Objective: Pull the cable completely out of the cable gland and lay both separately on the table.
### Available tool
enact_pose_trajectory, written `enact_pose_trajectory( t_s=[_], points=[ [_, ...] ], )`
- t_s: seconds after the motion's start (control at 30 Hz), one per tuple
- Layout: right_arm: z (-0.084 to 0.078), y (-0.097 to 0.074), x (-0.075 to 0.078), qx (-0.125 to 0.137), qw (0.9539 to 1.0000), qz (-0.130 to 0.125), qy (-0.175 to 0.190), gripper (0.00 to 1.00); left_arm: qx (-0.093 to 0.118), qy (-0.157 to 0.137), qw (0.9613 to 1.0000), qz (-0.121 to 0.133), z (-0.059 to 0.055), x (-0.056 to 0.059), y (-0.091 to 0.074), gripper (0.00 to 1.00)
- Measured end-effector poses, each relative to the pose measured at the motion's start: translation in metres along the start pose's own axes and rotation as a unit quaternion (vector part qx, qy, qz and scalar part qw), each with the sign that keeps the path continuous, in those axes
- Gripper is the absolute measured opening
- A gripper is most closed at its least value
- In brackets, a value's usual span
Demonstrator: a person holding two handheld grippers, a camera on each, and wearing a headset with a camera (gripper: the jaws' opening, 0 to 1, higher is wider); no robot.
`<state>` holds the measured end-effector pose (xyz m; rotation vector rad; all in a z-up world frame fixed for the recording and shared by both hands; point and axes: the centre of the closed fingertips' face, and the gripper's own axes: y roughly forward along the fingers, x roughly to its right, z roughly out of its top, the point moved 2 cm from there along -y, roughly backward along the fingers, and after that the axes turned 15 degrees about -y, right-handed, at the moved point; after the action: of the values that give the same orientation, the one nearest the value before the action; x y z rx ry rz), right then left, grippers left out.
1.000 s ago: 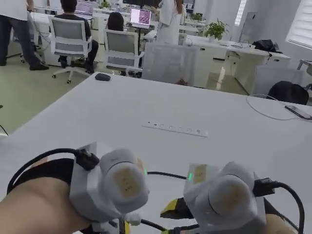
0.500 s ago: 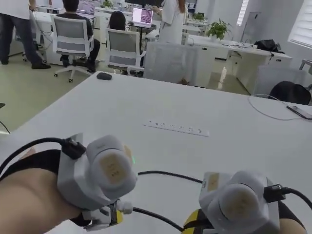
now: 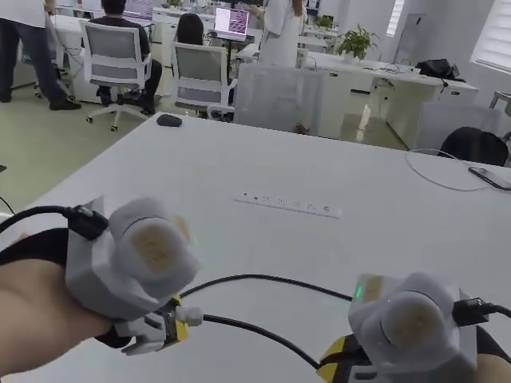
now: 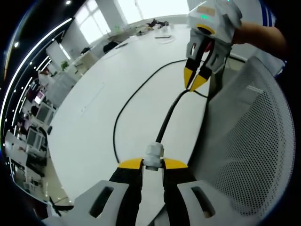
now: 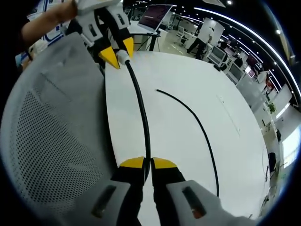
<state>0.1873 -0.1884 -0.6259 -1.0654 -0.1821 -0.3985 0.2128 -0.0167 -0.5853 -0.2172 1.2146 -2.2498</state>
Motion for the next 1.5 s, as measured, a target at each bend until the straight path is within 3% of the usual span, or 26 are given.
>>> enact_pose_trajectory(
  t_s=[0.23, 0.37, 0.4, 0.47, 0.53, 0.57, 0.67, 0.73, 0.8, 0.83, 0.9, 1.0, 1.17, 1.3, 1.33, 1.5],
  points=[
    [-0.014, -0.003, 0.010, -0.011, 0.9996, -0.023, 0.013, 0.00, 0.002, -0.016, 0.9998, 0.013, -0.005, -0.012, -0.005, 0.16],
    [-0.016, -0.001, 0.028, -0.002, 0.9982, -0.051, 0.031, 0.00, 0.005, -0.024, 0.9996, 0.012, -0.007, -0.013, -0.005, 0.16],
    [-0.013, 0.009, 0.035, 0.019, 0.9971, -0.057, 0.047, 0.00, 0.004, -0.025, 0.9996, 0.012, -0.007, -0.013, -0.004, 0.16],
    [-0.024, 0.024, 0.035, 0.006, 0.9963, -0.035, 0.078, 0.00, 0.000, -0.026, 0.9996, 0.011, -0.010, -0.012, -0.001, 0.16],
    [-0.030, 0.040, 0.032, -0.010, 0.9981, -0.018, 0.058, 0.00, -0.003, -0.025, 0.9996, 0.008, -0.011, -0.009, -0.001, 0.16],
    [-0.035, 0.049, 0.022, -0.023, 0.9982, 0.012, 0.055, 0.00, -0.001, -0.025, 0.9996, 0.008, -0.011, -0.008, -0.001, 0.16],
    [-0.040, 0.055, 0.016, -0.026, 0.9971, 0.014, 0.070, 0.01, 0.012, -0.025, 0.9996, 0.004, -0.008, -0.007, 0.000, 0.16],
    [-0.041, 0.054, 0.013, -0.013, 0.9956, 0.009, 0.092, 0.01, 0.018, -0.024, 0.9995, -0.006, -0.006, -0.007, 0.004, 0.16],
    [-0.045, 0.052, 0.012, -0.007, 0.9947, 0.002, 0.103, 0.01, 0.020, -0.003, 0.9995, -0.024, -0.004, -0.005, 0.011, 0.16],
    [-0.049, 0.051, 0.011, -0.007, 0.9941, -0.004, 0.108, 0.01, 0.017, 0.013, 0.9988, -0.045, -0.004, -0.002, 0.019, 0.16],
    [-0.052, 0.046, 0.011, -0.004, 0.9932, -0.013, 0.116, 0.04, 0.004, 0.011, 0.9980, -0.062, -0.008, -0.004, 0.035, 0.17],
    [-0.060, 0.034, 0.012, 0.002, 0.9894, -0.033, 0.141, 0.05, -0.019, 0.035, 0.9959, -0.082, -0.015, -0.003, 0.058, 0.17],
    [-0.066, 0.009, 0.008, 0.018, 0.9832, -0.062, 0.171, 0.05, -0.064, 0.031, 0.9883, -0.135, -0.037, 0.003, 0.109, 0.17],
    [-0.067, -0.009, 0.003, 0.027, 0.9790, -0.078, 0.186, 0.05, -0.085, 0.043, 0.9840, -0.151, -0.051, 0.004, 0.133, 0.17],
    [-0.065, -0.015, 0.001, 0.031, 0.9773, -0.084, 0.192, 0.05, -0.087, 0.031, 0.9838, -0.154, -0.053, 0.004, 0.139, 0.17],
    [-0.063, -0.032, -0.007, 0.035, 0.9741, -0.100, 0.200, 0.05, -0.098, 0.041, 0.9821, -0.156, -0.064, 0.001, 0.150, 0.17]
  ],
)
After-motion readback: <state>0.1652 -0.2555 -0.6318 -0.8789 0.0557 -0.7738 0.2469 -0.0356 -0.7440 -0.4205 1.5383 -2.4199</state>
